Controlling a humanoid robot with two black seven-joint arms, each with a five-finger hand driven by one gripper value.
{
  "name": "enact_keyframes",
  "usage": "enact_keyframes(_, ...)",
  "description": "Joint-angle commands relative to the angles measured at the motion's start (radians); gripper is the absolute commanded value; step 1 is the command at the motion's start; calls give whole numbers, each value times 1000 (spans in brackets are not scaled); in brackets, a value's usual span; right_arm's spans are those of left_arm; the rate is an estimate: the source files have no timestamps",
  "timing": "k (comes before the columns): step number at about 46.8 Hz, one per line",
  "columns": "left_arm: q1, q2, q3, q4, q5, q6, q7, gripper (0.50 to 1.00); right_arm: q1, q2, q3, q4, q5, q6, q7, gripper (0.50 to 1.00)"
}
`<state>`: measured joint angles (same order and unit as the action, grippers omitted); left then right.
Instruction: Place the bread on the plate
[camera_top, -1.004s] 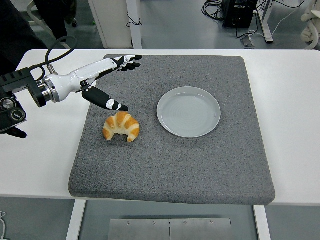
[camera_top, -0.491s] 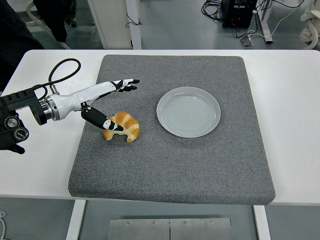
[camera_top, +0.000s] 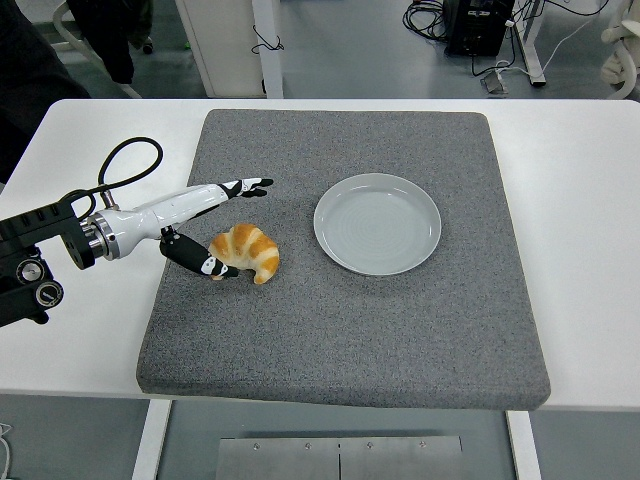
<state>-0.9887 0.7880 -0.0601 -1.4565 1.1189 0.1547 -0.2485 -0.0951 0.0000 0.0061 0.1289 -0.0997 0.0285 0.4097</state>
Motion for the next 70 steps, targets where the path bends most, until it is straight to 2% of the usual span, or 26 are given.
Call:
enact_keyframes(1,8,-3,0,4,10,5,1,963,0,0,0,0,0,1,0,1000)
enact_keyframes(12,22,-32,6,50,82,39,23,963,0,0,0,0,0,1,0,1000)
enact_keyframes(20,18,-56,66,80,101,104,23,963,0,0,0,0,0,1,0,1000)
enact_keyframes(28,18,-81,69,104,99,118,23,963,0,0,0,0,0,1,0,1000)
enact_keyframes(31,19,-88,71,107,101,134,23,955,0,0,0,0,0,-1,0,1000)
enact_keyframes(33,19,-92,69,107,101,141,23,933,0,0,0,0,0,1,0,1000)
enact_keyframes(47,21,-111,71,113,101,151,21,875,0,0,0,0,0,1,0,1000)
enact_keyframes(51,21,-116,72,114,102,151,18,843,0,0,0,0,0,1,0,1000)
enact_keyframes(70,18,-118,91,114,117,151,14,861,0,0,0,0,0,1,0,1000)
